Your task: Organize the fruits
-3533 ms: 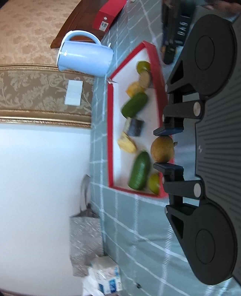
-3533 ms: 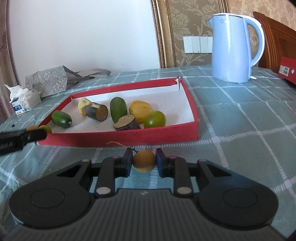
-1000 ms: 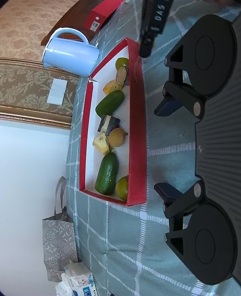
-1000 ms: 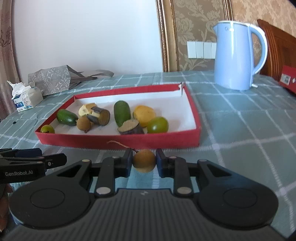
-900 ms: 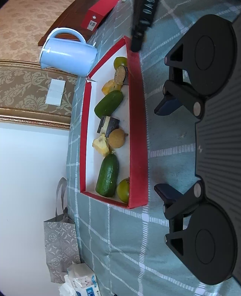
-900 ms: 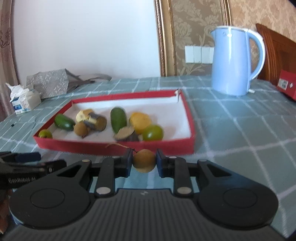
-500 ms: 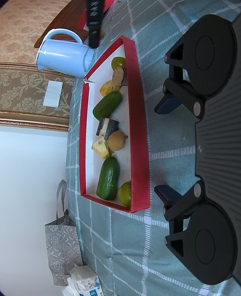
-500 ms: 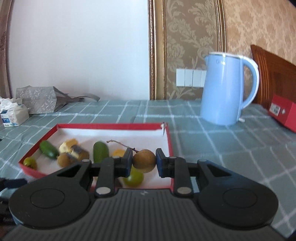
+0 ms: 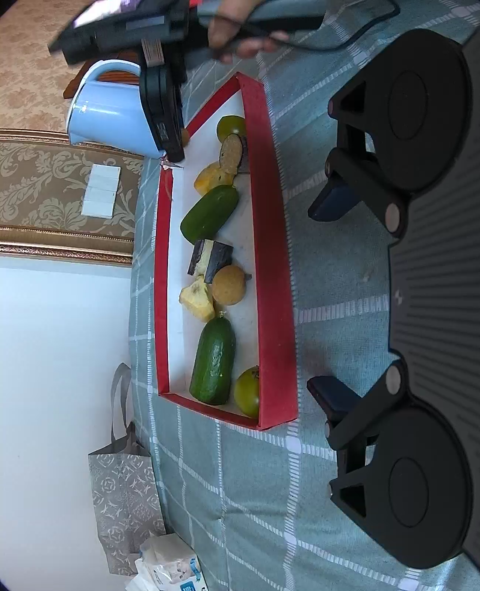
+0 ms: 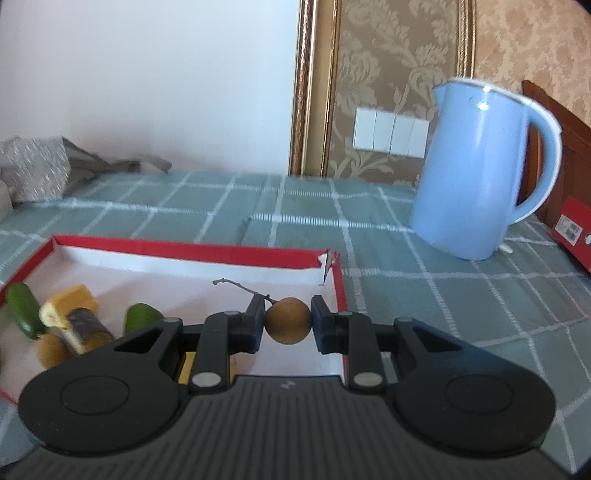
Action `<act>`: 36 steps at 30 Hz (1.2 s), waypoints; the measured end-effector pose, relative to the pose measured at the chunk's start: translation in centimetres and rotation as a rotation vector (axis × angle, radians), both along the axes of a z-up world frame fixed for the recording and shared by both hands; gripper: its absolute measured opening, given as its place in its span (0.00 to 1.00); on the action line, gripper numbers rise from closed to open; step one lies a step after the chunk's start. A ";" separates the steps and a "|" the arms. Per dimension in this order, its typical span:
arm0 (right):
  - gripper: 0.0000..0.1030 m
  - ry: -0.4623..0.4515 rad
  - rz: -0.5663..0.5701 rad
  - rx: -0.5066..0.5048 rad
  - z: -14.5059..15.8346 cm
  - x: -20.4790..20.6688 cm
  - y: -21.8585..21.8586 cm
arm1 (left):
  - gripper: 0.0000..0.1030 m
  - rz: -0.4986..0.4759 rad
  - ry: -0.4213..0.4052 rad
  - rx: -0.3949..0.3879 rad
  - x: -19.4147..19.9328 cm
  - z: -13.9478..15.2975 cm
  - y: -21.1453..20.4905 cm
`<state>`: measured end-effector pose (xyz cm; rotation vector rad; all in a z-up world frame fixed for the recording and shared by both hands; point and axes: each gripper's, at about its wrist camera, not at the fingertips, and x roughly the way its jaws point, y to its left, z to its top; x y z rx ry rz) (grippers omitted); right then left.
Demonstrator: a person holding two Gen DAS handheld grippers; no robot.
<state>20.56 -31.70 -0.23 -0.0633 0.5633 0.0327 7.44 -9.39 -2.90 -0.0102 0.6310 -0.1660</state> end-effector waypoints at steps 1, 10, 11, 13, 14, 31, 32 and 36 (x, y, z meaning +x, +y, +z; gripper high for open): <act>0.25 0.013 0.000 0.002 -0.3 0.6 0.0 | 0.89 -0.001 0.000 0.001 0.0 0.0 0.0; 0.25 0.086 -0.012 0.002 -2.0 3.8 0.0 | 0.94 -0.014 0.006 0.009 0.1 -0.1 -0.3; 0.25 0.099 -0.008 0.014 -1.9 4.0 -0.2 | 0.94 -0.014 0.007 0.010 0.1 -0.1 -0.3; 0.43 0.098 -0.006 0.023 -1.7 3.8 -0.4 | 0.94 -0.014 0.007 0.010 0.1 -0.1 -0.3; 0.46 0.085 -0.010 0.024 -1.6 3.6 -0.4 | 0.95 -0.015 0.006 0.010 0.1 -0.1 -0.3; 0.93 -0.060 0.200 0.073 1.5 -12.4 -2.2 | 0.97 -0.022 0.013 0.035 0.2 -0.2 -0.7; 0.95 -0.066 0.224 0.060 1.4 -13.8 -2.0 | 0.97 -0.022 0.014 0.044 0.2 -0.2 -0.9; 0.97 -0.069 0.336 -0.043 0.5 -18.4 -0.3 | 0.98 -0.014 0.017 0.078 0.2 -0.3 -1.3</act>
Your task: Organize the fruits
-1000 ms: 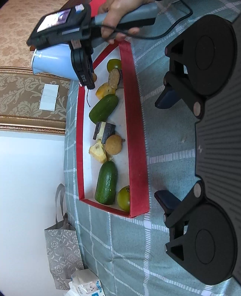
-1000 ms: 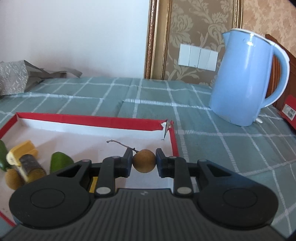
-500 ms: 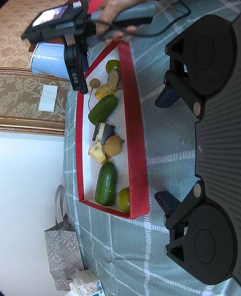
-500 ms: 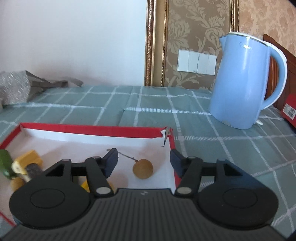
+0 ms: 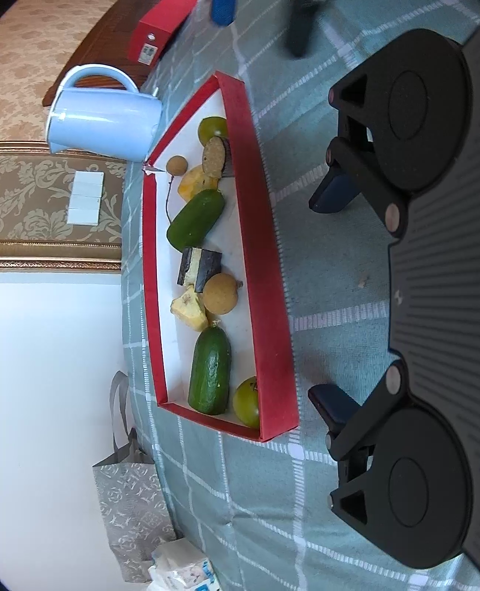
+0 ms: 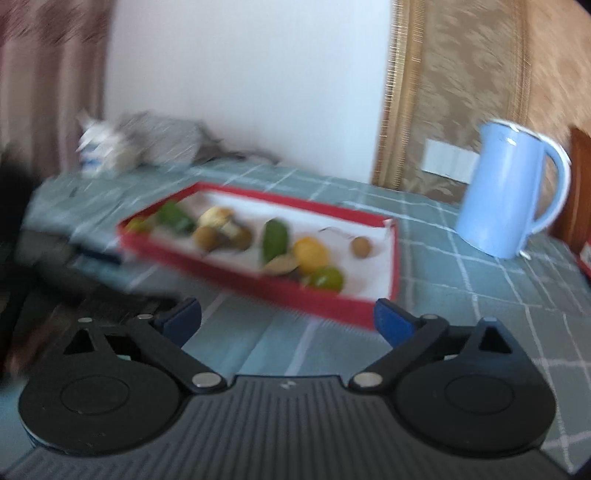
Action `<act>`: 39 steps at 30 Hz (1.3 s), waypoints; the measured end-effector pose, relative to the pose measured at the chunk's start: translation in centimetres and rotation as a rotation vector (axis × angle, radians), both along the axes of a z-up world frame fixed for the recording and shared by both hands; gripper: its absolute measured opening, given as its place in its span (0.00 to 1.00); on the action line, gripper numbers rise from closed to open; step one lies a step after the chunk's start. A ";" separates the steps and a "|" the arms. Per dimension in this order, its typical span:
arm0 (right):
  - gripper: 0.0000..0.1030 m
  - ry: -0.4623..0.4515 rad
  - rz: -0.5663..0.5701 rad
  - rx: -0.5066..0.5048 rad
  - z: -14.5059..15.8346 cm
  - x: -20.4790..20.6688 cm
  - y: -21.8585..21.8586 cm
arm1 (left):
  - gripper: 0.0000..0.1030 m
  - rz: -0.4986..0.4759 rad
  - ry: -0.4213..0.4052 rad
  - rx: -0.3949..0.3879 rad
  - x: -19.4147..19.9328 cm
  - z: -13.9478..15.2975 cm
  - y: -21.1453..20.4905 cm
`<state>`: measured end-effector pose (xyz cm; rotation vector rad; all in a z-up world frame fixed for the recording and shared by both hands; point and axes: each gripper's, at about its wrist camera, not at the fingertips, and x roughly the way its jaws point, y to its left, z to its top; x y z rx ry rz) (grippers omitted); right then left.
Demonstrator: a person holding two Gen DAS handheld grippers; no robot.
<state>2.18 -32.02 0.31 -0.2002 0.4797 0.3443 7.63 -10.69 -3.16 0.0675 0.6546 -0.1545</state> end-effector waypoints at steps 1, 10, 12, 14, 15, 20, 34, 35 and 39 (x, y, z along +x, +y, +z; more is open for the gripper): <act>0.98 0.002 0.023 -0.028 -0.3 -0.5 0.6 | 0.99 0.008 0.002 0.000 0.0 0.0 0.0; 1.00 0.106 0.087 -0.031 -2.5 1.4 2.9 | 0.99 0.038 0.001 -0.008 0.0 0.0 0.4; 1.00 0.150 0.093 -0.005 -2.9 1.9 3.0 | 0.99 0.037 0.001 -0.009 0.0 0.0 0.4; 1.00 0.173 0.078 0.001 -3.4 1.9 3.1 | 0.99 0.039 0.002 -0.006 0.0 0.0 0.4; 1.00 0.170 0.071 0.007 -3.5 1.8 3.1 | 0.99 0.040 0.002 -0.005 0.1 0.0 0.4; 1.00 0.178 0.055 0.000 -3.8 1.9 3.5 | 0.99 0.048 0.003 -0.001 0.3 0.0 0.3; 1.00 0.208 0.054 0.031 -3.9 2.4 3.2 | 0.99 0.046 0.002 0.000 0.3 0.1 0.3; 1.00 0.208 0.054 0.032 -3.9 2.4 3.2 | 0.99 0.041 0.002 -0.001 0.3 0.1 0.3; 1.00 0.208 0.054 0.032 -3.9 2.4 3.2 | 0.99 0.034 0.003 0.000 0.3 0.1 0.2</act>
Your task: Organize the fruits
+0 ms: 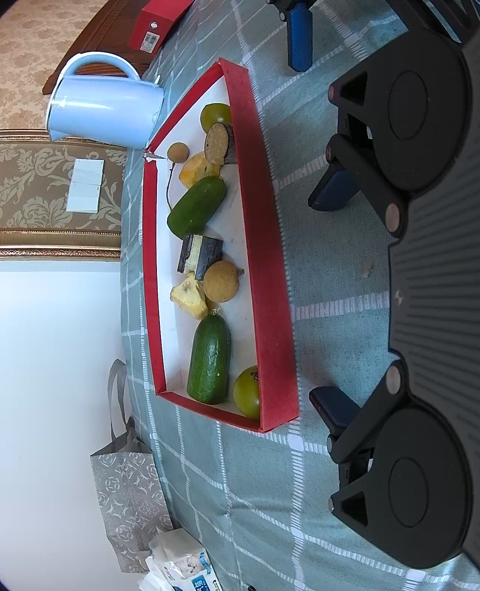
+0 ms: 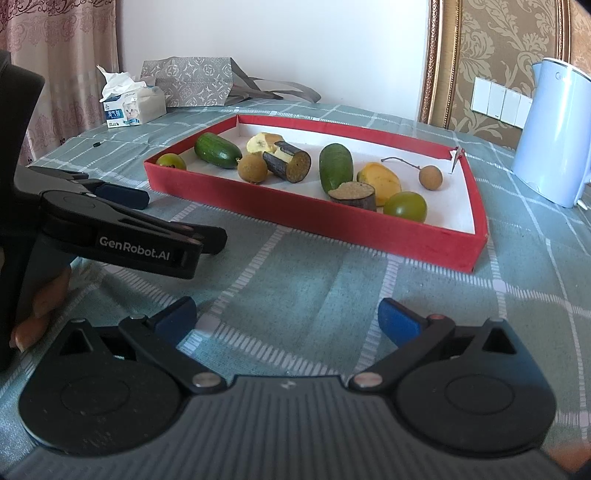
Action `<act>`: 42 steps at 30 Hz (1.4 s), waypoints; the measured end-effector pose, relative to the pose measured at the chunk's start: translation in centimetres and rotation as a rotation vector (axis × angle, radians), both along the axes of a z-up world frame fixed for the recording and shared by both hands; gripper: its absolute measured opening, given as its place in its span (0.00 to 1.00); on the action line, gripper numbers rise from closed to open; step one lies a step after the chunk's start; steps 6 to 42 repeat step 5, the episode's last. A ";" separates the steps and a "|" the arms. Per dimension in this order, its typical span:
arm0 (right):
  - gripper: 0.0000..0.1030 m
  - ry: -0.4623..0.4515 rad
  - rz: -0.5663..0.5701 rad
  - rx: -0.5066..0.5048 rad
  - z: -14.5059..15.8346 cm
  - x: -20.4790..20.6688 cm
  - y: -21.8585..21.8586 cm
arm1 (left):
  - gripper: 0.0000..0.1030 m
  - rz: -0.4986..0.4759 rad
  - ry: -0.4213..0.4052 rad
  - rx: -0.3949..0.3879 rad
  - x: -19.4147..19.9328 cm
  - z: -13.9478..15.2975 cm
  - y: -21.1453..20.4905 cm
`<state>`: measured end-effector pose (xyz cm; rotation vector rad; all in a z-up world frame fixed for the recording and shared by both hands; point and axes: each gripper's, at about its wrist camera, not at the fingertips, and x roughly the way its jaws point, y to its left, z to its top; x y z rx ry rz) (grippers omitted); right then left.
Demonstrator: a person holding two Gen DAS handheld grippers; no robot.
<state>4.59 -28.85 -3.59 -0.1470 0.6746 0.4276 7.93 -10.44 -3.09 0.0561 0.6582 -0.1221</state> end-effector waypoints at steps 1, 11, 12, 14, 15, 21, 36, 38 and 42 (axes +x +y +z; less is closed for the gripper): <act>1.00 0.000 0.000 0.000 0.0 0.0 0.0 | 0.99 0.000 0.000 0.002 0.0 0.0 -0.1; 1.00 0.000 0.000 0.000 0.0 0.0 0.0 | 0.99 0.009 -0.001 -0.003 0.0 0.0 0.0; 1.00 0.000 0.000 0.000 0.0 0.0 0.0 | 0.99 0.009 -0.001 -0.003 0.0 0.0 0.0; 1.00 0.000 0.000 0.000 0.0 0.0 0.0 | 0.99 0.009 -0.001 -0.003 0.0 0.0 0.0; 1.00 0.000 0.000 0.000 0.0 0.0 0.0 | 0.99 0.009 -0.001 -0.003 0.0 0.0 0.0; 1.00 0.000 0.000 0.000 0.0 0.0 0.0 | 0.99 0.009 -0.001 -0.003 0.0 0.0 0.0; 1.00 0.000 0.000 0.000 0.0 0.0 0.0 | 0.99 0.009 -0.001 -0.003 0.0 0.0 0.0; 1.00 0.000 0.000 0.000 0.0 0.0 0.0 | 0.99 0.009 -0.001 -0.003 0.0 0.0 0.0; 1.00 0.000 0.000 0.000 0.0 0.0 0.0 | 0.99 0.009 -0.001 -0.003 0.0 0.0 0.0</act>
